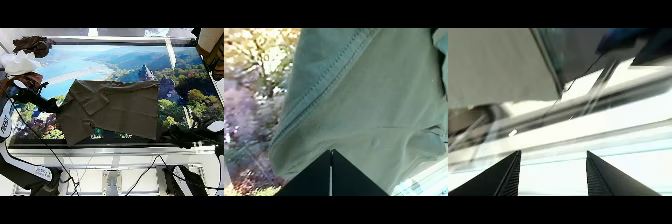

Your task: Fold the shirts.

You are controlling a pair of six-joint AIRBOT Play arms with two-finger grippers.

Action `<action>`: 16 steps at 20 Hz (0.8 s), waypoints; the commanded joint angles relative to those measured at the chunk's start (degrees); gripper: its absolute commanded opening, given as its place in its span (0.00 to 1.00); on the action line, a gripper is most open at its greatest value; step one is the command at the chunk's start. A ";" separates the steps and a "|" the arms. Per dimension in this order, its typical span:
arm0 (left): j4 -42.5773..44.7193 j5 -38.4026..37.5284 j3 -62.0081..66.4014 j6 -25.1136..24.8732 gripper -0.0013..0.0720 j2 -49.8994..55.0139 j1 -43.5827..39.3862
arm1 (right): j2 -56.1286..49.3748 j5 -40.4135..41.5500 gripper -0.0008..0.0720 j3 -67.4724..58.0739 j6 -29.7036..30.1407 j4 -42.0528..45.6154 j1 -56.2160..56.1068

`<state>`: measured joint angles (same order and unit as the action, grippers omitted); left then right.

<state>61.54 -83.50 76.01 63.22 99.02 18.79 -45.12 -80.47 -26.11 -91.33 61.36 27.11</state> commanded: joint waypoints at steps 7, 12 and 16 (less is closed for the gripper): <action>-0.26 -0.50 -0.02 0.00 0.03 0.02 -0.02 | -7.30 19.21 0.51 14.47 2.78 -13.62 0.00; -0.26 -1.70 -0.02 -0.02 0.03 0.02 -0.02 | -12.90 29.07 0.51 14.47 8.81 -23.37 0.00; -0.28 -1.92 -0.02 0.00 0.03 0.02 -0.02 | -13.51 30.36 0.41 14.49 8.68 -23.19 0.00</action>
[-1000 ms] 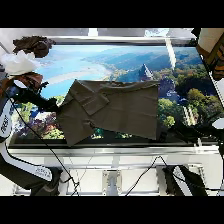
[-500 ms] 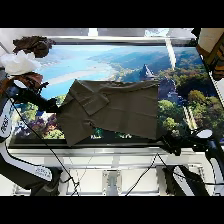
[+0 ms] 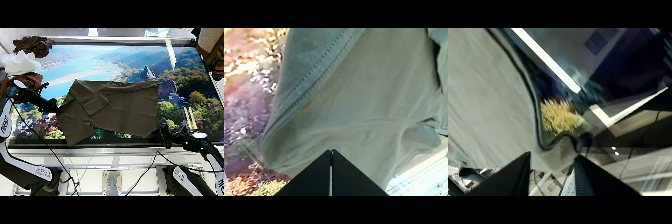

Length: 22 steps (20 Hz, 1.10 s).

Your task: Fold the shirts.

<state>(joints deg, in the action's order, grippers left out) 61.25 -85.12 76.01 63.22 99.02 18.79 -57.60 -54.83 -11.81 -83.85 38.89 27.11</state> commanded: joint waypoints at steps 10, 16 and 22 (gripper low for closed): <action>-0.04 -1.88 -0.02 0.00 0.03 0.02 -0.04 | -1.03 5.95 0.05 0.17 1.66 0.11 0.00; -11.37 -4.13 0.00 -0.31 0.03 -0.31 -0.04 | -0.92 2.21 0.05 -4.13 8.63 -6.25 0.02; -14.10 -4.66 0.00 -0.28 0.03 -0.33 -0.04 | -0.92 -1.20 0.55 -6.34 6.69 3.02 0.04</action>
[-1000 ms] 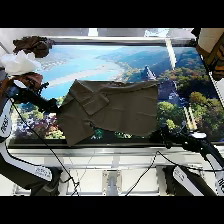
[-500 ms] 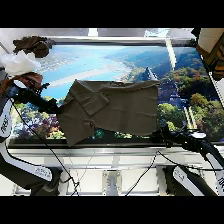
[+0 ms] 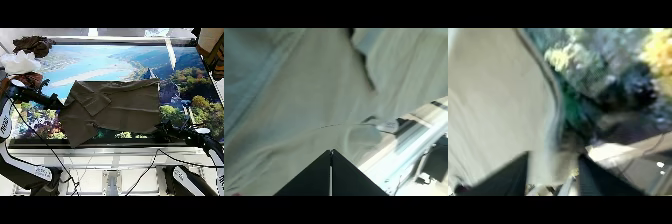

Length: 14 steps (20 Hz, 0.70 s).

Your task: Fold the shirts.

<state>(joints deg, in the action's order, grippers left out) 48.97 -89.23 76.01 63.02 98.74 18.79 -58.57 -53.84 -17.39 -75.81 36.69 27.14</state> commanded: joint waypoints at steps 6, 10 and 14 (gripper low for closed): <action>-1.81 -0.48 0.00 -0.11 0.03 -0.04 -0.04 | 0.02 -1.51 0.56 -0.61 -11.45 18.01 0.02; -1.75 -0.87 0.00 -0.11 0.03 -0.04 -0.04 | 0.02 -3.45 0.56 -0.61 -15.04 24.37 0.02; -1.79 -0.85 0.00 -0.09 0.03 -0.04 -0.04 | 0.02 -1.01 0.56 -0.61 -18.40 27.82 0.02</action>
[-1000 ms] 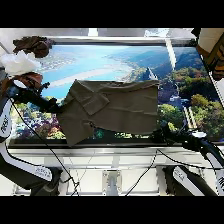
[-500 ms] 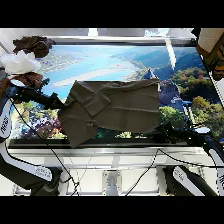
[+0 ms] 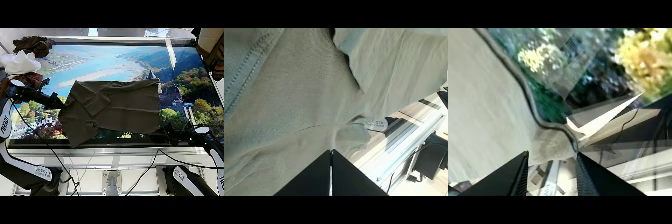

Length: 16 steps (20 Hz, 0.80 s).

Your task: Fold the shirts.

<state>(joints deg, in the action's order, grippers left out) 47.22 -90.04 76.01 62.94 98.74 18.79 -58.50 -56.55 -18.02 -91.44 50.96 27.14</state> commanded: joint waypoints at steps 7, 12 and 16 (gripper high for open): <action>-0.07 -1.77 0.00 0.02 0.03 -0.04 -0.04 | -0.04 5.75 0.51 0.02 -9.29 19.91 0.04; -0.07 -1.73 0.00 0.04 0.03 -0.04 -0.04 | -0.04 8.17 0.28 0.44 -10.32 20.20 0.02; -0.09 -1.77 0.00 0.15 0.03 -0.04 -0.04 | -0.02 10.40 0.05 1.64 -8.13 16.63 0.02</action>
<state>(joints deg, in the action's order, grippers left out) 47.11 -91.77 76.01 62.98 98.74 18.79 -58.48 -54.37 -16.93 -100.84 53.47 27.18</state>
